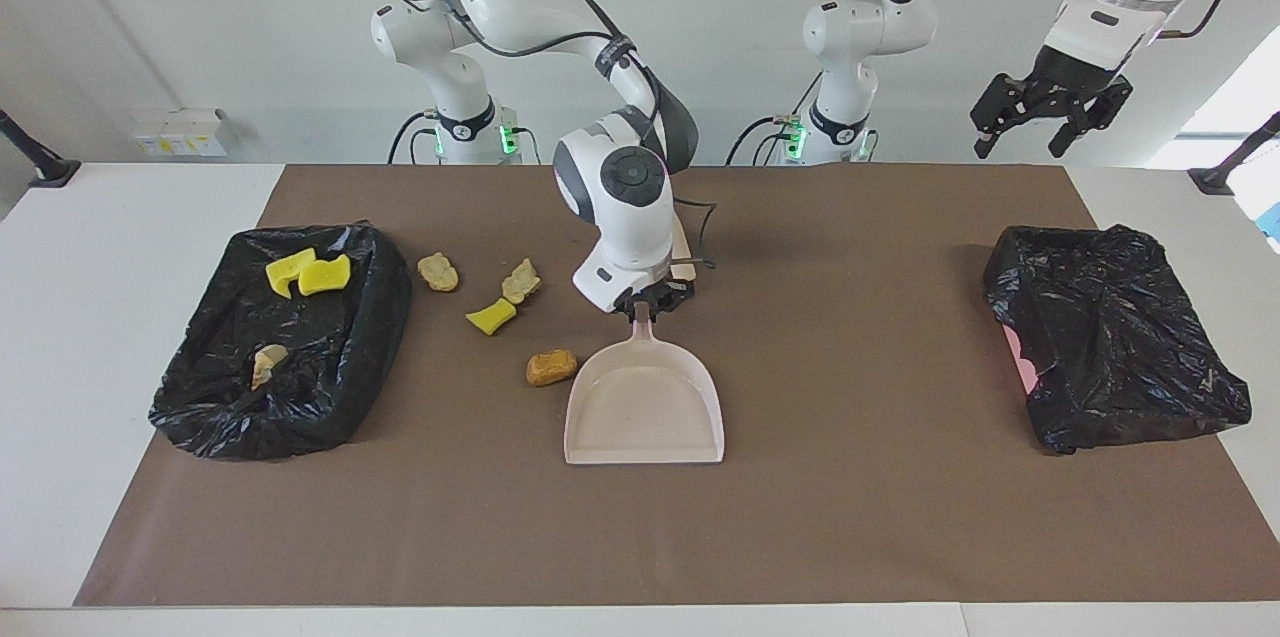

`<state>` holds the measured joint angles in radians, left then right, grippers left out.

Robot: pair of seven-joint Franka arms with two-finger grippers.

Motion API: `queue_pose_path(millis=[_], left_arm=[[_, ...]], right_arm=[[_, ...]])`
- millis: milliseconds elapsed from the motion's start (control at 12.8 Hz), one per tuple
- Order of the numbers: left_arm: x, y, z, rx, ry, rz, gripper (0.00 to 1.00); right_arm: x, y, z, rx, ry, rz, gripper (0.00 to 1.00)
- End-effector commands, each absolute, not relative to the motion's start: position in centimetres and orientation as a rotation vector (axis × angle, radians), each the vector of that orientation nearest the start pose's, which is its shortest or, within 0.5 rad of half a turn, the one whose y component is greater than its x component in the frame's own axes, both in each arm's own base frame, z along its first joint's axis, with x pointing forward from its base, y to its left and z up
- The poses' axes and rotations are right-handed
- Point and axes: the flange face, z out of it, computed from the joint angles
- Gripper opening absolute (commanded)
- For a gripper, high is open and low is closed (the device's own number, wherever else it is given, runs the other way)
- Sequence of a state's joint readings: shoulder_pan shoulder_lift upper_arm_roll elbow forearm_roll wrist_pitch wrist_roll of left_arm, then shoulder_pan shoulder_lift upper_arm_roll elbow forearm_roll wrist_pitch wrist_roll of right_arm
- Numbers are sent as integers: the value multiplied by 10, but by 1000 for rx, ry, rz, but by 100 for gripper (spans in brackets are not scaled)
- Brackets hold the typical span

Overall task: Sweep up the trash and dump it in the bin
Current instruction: 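Set the dustpan down mid-table with the right gripper and release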

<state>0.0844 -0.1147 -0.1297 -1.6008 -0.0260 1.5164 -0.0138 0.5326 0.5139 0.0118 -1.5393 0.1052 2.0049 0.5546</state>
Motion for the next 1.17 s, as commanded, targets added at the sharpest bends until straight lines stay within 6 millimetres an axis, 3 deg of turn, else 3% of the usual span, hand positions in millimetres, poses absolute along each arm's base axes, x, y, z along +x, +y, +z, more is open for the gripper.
queue_pose_path(millis=[0,156,311,467,701,1090], left_arm=[[509,-30,673,-3165,54,-77,100],[508,-28,673,-3165,54,-78,100],[508,-29,674,-3163,52,-80,100],[508,-29,675,-3155,56,-75,100],[506,-29,674,-3155,56,-58,100],[506,-28,674,-3155,54,-58,100]], right_arm=[[589,364,360,-3028,156,158,100],[585,361,366,-3032,149,162,100],[576,358,388,-3037,113,183,100],[555,348,413,-3023,134,199,100],[499,342,431,-3034,85,230,100],[414,357,425,-3054,-64,249,100]])
